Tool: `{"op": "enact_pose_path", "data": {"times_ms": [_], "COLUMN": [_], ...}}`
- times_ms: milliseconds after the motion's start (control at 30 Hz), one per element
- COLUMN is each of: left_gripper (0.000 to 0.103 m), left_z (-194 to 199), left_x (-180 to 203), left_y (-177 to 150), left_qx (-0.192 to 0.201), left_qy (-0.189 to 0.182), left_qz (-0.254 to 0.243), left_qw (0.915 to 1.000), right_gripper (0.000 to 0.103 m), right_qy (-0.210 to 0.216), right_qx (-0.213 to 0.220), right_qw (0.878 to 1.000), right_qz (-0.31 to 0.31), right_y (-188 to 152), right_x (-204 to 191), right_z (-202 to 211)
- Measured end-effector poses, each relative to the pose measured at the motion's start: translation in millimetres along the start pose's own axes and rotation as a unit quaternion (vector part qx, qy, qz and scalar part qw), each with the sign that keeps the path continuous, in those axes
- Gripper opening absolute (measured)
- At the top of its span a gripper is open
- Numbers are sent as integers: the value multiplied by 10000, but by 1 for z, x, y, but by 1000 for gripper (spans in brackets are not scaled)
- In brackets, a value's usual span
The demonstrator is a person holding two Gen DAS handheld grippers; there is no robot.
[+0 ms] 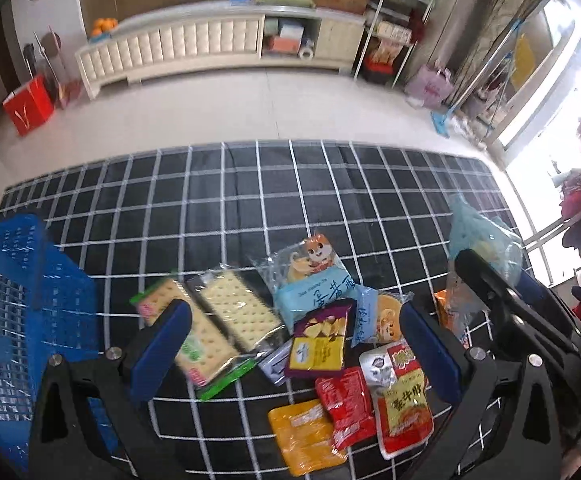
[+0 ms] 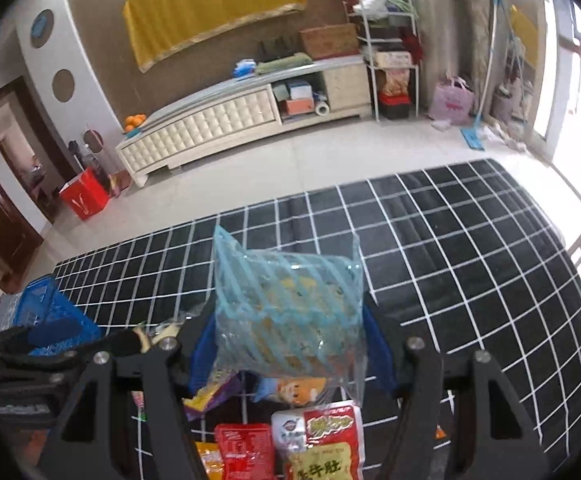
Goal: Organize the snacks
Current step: 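Lift the striped bag with the right tool while the left tool grasps the fox-print bag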
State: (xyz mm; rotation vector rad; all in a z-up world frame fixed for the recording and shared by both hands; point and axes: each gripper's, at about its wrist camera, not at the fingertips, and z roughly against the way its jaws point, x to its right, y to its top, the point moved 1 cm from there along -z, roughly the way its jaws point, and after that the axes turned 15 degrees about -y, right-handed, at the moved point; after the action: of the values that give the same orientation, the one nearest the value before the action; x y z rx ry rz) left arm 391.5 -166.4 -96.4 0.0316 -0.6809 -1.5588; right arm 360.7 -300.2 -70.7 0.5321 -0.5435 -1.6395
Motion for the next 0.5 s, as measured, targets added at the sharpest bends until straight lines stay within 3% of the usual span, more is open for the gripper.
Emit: {"op": "enact_pose_path", "data": {"times_ms": [300, 500], "left_gripper": [103, 103], "left_z": [-72, -103], "left_x": [-17, -28], "left_y": [10, 19], "left_qx": [-449, -680], "left_qy": [70, -134], "left_qz": [616, 894], "left_qw": [9971, 9936], "right_gripper": [69, 69], "right_qy": [-259, -477], "right_qx": [-370, -402], "right_qw": [9989, 9981], "right_qz": [-123, -21], "right_y": [-5, -12], "right_x": [22, 30], "right_z": [-36, -42]}}
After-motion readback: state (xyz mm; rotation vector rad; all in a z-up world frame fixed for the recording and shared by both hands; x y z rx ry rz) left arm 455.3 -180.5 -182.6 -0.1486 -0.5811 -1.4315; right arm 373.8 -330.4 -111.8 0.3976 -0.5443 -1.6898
